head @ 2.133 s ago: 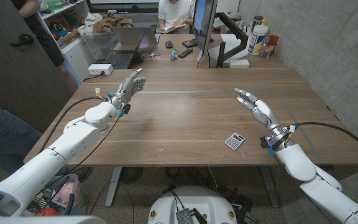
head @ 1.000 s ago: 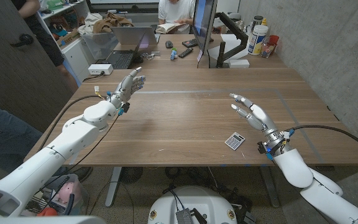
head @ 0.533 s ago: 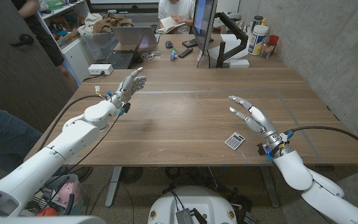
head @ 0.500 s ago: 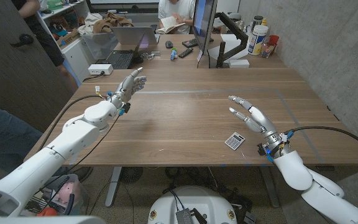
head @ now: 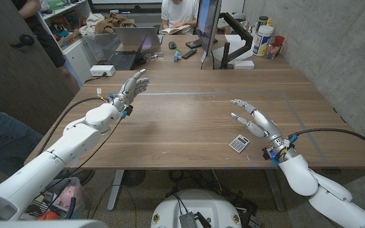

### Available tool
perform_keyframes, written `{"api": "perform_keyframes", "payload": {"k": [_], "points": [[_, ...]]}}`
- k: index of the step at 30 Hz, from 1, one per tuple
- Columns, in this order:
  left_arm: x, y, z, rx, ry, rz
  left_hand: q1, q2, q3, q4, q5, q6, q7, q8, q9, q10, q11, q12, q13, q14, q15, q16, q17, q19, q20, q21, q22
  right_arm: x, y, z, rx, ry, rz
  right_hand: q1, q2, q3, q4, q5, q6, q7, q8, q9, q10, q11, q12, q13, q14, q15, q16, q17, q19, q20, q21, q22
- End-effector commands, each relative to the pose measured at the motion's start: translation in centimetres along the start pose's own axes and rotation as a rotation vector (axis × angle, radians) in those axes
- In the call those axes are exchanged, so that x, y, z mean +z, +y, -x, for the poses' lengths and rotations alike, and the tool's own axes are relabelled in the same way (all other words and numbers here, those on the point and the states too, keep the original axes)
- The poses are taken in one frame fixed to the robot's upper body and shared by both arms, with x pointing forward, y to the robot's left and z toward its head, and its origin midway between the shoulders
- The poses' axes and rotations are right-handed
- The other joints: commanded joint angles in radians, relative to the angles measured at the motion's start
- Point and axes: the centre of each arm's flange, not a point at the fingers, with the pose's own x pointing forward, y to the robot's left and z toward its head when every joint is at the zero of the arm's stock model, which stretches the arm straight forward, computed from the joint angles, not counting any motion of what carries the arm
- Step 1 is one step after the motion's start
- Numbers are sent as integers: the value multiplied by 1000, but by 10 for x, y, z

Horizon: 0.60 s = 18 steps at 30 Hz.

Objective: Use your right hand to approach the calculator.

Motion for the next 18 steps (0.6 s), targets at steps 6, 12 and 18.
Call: {"api": "perform_keyframes", "payload": {"k": [6,12,18], "points": [[2,-2,4,-8,-10,-8,9,-2,-5,-1,5,6,1,-5,4,1,-8,0,2,-2,-13,-2,4,8,-12,-6,3,7,11,7,22,9,110,13,-1,-3,-1,5,7,-4,-3,5,8,0,7,3,13,-4,5,5,3,-5,0,5],[1,-2,5,-13,-8,-7,9,-2,-6,-1,5,5,1,-5,4,1,-7,0,2,-2,-13,-2,4,9,-12,-8,3,11,15,7,39,8,153,14,0,-3,0,5,7,-4,-3,5,8,-1,7,3,14,-3,5,5,3,-6,0,5],[0,-2,5,-20,-2,-7,10,-1,-7,-1,5,6,1,-5,4,1,-7,0,2,-2,-13,-2,4,9,-12,-10,3,13,17,5,42,7,169,16,1,-2,0,6,7,-4,-3,5,9,-1,7,3,14,-5,5,5,3,-6,0,5]]}}
